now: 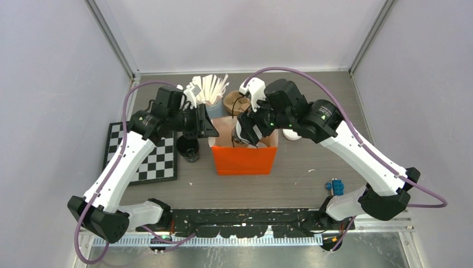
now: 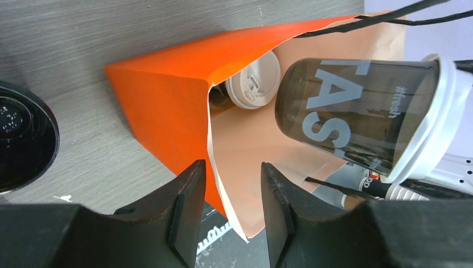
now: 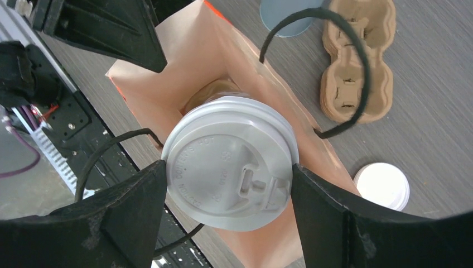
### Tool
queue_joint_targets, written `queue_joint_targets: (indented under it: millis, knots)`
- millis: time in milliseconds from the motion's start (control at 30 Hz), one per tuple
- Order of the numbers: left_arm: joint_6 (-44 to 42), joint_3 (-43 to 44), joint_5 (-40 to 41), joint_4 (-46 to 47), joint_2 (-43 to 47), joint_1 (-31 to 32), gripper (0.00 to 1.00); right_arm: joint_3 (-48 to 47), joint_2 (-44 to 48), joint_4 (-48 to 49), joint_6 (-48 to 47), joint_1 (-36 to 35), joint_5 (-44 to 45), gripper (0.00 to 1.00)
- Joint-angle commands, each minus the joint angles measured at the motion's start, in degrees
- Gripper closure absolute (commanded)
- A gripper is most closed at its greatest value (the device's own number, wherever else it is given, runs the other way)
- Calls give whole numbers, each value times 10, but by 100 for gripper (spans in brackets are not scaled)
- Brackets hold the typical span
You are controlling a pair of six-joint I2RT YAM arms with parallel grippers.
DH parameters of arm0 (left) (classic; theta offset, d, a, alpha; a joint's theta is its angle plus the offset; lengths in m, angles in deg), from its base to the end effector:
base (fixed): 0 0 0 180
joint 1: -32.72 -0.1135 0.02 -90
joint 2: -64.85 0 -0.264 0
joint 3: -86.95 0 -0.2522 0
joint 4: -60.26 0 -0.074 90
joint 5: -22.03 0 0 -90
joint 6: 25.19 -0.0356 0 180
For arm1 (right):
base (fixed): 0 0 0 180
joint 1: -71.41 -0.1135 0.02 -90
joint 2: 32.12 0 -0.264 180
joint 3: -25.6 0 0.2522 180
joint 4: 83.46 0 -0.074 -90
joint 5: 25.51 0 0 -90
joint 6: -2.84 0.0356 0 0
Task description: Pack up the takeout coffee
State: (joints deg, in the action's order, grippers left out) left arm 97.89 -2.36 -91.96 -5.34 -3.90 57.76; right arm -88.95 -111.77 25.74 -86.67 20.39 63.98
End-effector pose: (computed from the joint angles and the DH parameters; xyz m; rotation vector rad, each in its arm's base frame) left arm 0.2071 -0.1127 0.3802 0.0506 2.4662 -0.9669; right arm 0.1685 0.2087 0.4532 -0.9627 2.0279 0.5071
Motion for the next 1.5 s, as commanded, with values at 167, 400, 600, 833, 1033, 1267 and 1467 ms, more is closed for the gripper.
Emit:
queue_joint_targets:
  millis: [167,400,600,833,1033,1267,1467]
  knots:
    - [47,33,1,-33,12,-15,56,28,9,43,-91,-27,-18,35]
    - [37,34,-15,-36,8,-24,58,46,16,39,-109,-57,3,35]
    - [21,49,-33,-45,5,-25,64,52,14,32,-115,-84,38,35]
    - [-3,54,-36,-64,0,-24,75,63,15,28,-113,-111,75,35]
    - [-8,46,-25,-60,2,-24,76,70,17,20,-120,-127,87,35]
    - [-10,52,-18,-56,-8,-24,75,69,16,23,-116,-135,96,35]
    - [-13,32,-25,-30,7,-24,80,75,19,24,-114,-143,101,36]
